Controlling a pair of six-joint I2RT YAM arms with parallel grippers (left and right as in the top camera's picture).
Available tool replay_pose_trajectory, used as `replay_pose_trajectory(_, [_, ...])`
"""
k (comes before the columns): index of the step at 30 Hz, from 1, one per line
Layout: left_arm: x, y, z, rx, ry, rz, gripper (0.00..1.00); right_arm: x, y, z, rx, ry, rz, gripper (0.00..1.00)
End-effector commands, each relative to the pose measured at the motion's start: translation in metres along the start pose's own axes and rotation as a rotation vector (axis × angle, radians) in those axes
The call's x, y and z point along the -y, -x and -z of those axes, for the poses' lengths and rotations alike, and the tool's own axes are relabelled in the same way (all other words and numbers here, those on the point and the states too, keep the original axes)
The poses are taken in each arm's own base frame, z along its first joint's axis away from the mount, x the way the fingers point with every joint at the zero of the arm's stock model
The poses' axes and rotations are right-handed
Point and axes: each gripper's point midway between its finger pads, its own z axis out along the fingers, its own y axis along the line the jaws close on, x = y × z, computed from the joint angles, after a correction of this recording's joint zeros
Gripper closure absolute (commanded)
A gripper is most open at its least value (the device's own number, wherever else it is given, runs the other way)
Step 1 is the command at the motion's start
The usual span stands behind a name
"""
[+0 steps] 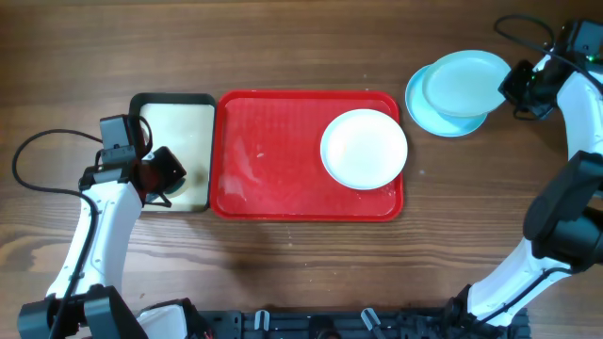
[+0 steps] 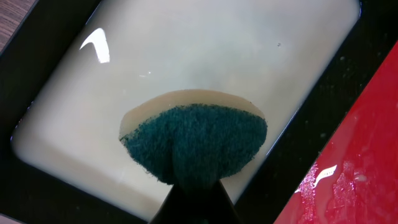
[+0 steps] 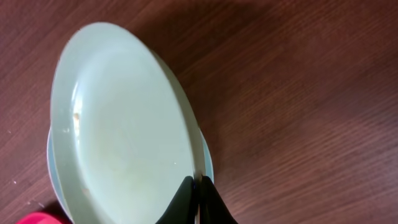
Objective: Clean dirty plates on tray and stack at the side
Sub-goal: 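Open the right gripper on the stacked plates and lift it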
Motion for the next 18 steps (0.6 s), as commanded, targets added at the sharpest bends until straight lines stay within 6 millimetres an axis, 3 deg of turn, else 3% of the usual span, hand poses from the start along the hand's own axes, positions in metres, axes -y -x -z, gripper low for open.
replay_pose_trajectory(1, [-0.001,0.002,0.003,0.021,0.006,0.006,0.96,-0.004,-0.010,-0.002,0.004,0.009,0.023,0.96])
replay_pose_trajectory(3, [-0.001,0.002,0.003,0.021,0.006,0.006,0.96,-0.006,-0.012,-0.004,0.002,0.010,0.029,0.95])
replay_pose_trajectory(7, [-0.001,0.002,0.003,0.021,0.006,0.006,0.96,-0.015,-0.019,-0.005,-0.019,0.034,0.062,0.80])
replay_pose_trajectory(11, [-0.001,0.002,0.003,0.021,0.006,0.006,0.96,-0.017,-0.028,-0.005,-0.055,0.041,0.092,0.54])
replay_pose_trajectory(18, [0.000,0.002,0.003,0.020,0.003,0.006,0.96,-0.060,-0.056,-0.003,-0.136,0.195,0.242,0.49])
